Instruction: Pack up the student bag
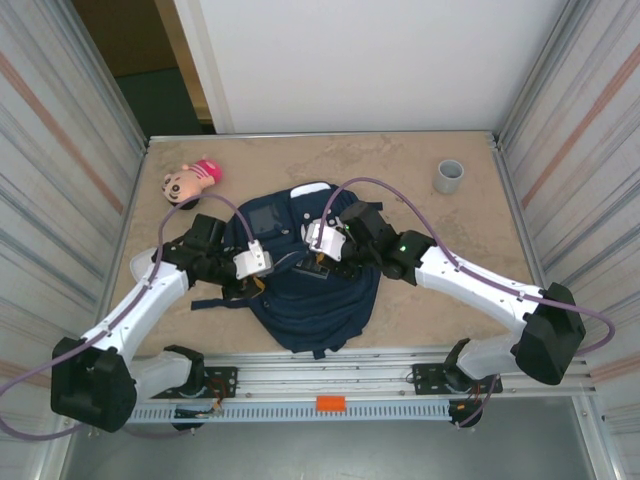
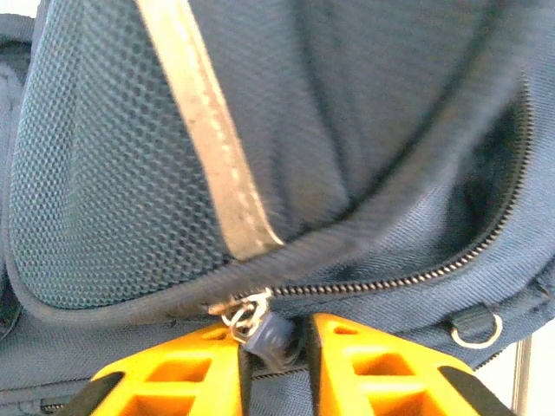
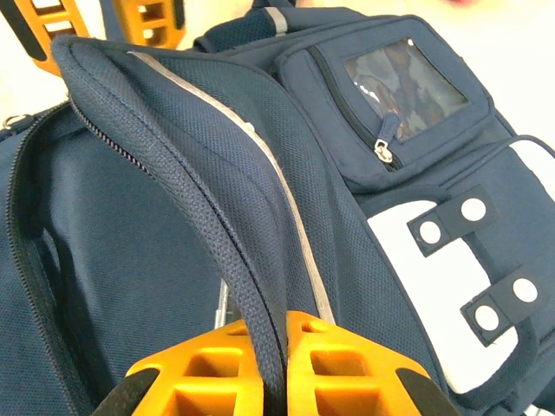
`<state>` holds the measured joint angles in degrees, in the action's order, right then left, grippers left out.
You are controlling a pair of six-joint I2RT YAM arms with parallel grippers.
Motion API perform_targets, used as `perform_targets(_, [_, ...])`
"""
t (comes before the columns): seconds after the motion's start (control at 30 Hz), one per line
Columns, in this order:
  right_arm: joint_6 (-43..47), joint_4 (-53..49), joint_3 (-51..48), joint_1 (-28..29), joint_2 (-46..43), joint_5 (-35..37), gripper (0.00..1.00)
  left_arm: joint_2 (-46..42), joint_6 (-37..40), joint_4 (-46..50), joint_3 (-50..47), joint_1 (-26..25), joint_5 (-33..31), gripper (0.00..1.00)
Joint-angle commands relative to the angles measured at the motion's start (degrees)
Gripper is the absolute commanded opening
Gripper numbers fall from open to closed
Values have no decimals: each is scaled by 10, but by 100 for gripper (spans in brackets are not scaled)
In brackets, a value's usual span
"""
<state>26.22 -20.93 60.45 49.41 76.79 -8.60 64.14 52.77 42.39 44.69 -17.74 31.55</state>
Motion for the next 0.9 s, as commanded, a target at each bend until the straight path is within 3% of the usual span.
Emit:
perform_targets(0.0, [-26, 27, -1, -6, -17, 10, 2, -17, 1, 25, 9, -1, 37, 18])
perform_targets(0.27, [-47, 35, 1, -9, -11, 39, 0, -39, -40, 22, 8, -2, 68, 6])
perform_targets(0.43, [-65, 46, -9, -8, -7, 33, 0, -59, -86, 29, 11, -1, 131, 4])
perform_targets(0.5, [-79, 46, -17, -6, -12, 32, 6, -66, -109, 25, 9, -2, 140, 4])
perform_targets(0.57, [-113, 44, -27, -6, -30, 31, 24, -72, -163, -2, 4, -2, 121, 0])
perform_targets(0.63, [-187, 40, -38, -6, -62, 19, 54, -79, -216, -29, -3, -3, 110, 0])
perform_targets(0.67, [-233, 36, -40, -6, -78, 13, 59, -83, -224, -32, -5, -3, 112, 0])
perform_targets(0.87, [-663, 62, -111, 5, -196, 34, 64, -107, -240, -45, -14, -12, 88, 0])
